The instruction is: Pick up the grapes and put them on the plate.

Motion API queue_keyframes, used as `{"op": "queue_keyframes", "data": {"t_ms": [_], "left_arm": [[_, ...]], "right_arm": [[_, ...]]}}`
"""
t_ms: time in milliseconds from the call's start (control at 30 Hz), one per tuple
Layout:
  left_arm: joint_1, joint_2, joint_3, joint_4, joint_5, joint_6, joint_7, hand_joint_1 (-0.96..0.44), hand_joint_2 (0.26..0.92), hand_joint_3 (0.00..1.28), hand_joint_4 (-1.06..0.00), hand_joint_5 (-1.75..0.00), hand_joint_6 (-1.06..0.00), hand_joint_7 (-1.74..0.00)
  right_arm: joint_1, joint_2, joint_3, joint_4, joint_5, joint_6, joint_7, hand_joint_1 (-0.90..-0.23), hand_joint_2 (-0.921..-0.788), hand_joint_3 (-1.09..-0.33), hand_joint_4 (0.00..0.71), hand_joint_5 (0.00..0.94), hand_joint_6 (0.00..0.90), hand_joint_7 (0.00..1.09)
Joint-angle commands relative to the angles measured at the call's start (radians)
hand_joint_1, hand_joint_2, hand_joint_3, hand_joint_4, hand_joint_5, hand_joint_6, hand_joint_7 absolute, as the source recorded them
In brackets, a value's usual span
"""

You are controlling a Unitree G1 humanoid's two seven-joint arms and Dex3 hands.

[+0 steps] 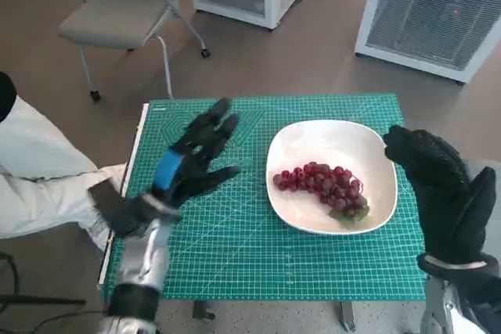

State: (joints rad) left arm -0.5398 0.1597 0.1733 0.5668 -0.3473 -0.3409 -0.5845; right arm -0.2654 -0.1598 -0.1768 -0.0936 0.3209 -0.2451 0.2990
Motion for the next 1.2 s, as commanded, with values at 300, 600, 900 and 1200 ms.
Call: {"op": "queue_keyframes", "data": {"t_ms": [300, 600, 900, 1200], "left_arm": [[0.136, -0.011, -0.002, -0.195, -0.025, 0.054, 0.020, -0.42, 0.921, 0.03, -0.24, -0.02, -0.26, -0.01], [0.161, -0.013, -0.004, -0.254, -0.025, 0.076, 0.034, -0.42, 0.921, 0.04, -0.26, -0.02, -0.26, -0.01], [0.173, -0.011, -0.005, -0.285, -0.029, 0.090, 0.036, -0.42, 0.921, 0.04, -0.26, -0.01, -0.26, -0.01], [0.174, -0.012, -0.007, -0.277, -0.027, 0.084, 0.026, -0.42, 0.921, 0.04, -0.26, -0.01, -0.26, -0.01]], "right_arm": [[-0.020, -0.012, 0.002, 0.039, 0.017, 0.015, 0.037, -0.460, -0.921, -0.638, 0.426, 0.596, 0.179, 0.94], [-0.028, -0.016, 0.003, 0.050, 0.024, 0.017, 0.051, -0.461, -0.921, -0.639, 0.425, 0.596, 0.177, 0.94], [-0.031, -0.023, 0.004, 0.050, 0.035, 0.028, 0.055, -0.460, -0.921, -0.639, 0.424, 0.597, 0.178, 0.94], [-0.029, -0.026, 0.002, 0.042, 0.041, 0.034, 0.058, -0.460, -0.921, -0.640, 0.423, 0.599, 0.179, 0.95]]}}
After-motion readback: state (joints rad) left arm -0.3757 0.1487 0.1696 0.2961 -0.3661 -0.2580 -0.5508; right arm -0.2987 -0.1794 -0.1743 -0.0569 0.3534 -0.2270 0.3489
